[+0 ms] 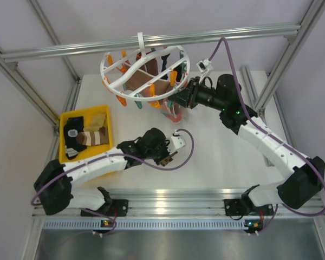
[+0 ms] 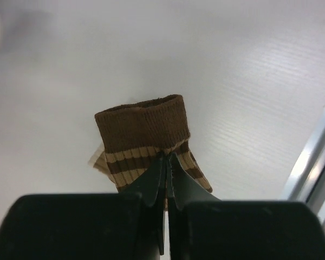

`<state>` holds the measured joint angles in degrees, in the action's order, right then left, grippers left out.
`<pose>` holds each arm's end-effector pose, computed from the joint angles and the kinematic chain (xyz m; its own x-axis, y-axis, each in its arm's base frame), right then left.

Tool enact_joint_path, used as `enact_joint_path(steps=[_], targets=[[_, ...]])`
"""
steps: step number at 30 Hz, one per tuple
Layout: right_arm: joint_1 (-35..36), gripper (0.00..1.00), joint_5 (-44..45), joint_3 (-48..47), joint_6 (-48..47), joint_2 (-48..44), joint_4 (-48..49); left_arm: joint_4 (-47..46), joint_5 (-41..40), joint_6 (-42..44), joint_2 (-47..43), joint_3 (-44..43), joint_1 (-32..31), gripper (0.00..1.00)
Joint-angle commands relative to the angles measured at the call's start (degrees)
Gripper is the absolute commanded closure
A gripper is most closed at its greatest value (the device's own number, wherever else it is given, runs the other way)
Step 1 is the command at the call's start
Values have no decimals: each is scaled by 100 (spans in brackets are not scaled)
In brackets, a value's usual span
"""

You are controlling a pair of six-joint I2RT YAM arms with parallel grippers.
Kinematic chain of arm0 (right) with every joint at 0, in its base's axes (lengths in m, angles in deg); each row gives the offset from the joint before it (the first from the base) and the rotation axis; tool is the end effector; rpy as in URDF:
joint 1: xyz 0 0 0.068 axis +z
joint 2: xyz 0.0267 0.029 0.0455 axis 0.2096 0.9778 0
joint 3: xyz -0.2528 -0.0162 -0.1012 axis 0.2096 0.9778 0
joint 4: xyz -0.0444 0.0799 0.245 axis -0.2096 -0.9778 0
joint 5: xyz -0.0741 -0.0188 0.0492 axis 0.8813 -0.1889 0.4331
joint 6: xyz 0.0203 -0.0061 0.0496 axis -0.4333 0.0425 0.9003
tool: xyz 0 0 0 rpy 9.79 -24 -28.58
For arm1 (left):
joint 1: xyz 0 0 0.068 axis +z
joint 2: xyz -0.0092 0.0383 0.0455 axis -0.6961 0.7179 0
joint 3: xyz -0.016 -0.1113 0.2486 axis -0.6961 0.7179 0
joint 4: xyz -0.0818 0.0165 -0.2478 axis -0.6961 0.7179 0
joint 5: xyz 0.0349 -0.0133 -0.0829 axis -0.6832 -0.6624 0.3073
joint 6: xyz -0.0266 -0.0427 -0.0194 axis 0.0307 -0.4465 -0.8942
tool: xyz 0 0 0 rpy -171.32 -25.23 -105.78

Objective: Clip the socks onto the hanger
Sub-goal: Pick up the sock at the center of the board, then clamp the sock onto the hanger.

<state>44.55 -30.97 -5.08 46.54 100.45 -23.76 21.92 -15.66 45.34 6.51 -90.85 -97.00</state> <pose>0.2605 0.1857 0.4021 -0.4983 0.2291 -0.8362 -0.7155 0.4360 0.5458 0.1661 -0.2237 0.2210 -0.1781 0.7038 -0.6877 0.9151 0.3753 0.1472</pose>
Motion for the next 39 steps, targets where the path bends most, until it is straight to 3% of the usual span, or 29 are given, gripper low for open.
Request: enact_joint_path(steps=[1, 8, 14, 23, 39], targets=[[-107, 100, 292, -134, -31, 14, -11, 178, 348, -214, -877, -85, -12, 100], [-107, 100, 265, -90, -4, 14, 85, -558, 498, 137, -3203, 670, -12, 100], [-107, 100, 195, -29, 39, 14, 191, -1218, -241, 1103, -3752, 697, -12, 100], [-107, 100, 46, 15, 260, 58, 428, -2483, -267, 1842, -3402, 732, -12, 100], [-98, 100, -34, 33, 216, 23, 376, -3302, -741, 1825, -2575, 346, -12, 100]])
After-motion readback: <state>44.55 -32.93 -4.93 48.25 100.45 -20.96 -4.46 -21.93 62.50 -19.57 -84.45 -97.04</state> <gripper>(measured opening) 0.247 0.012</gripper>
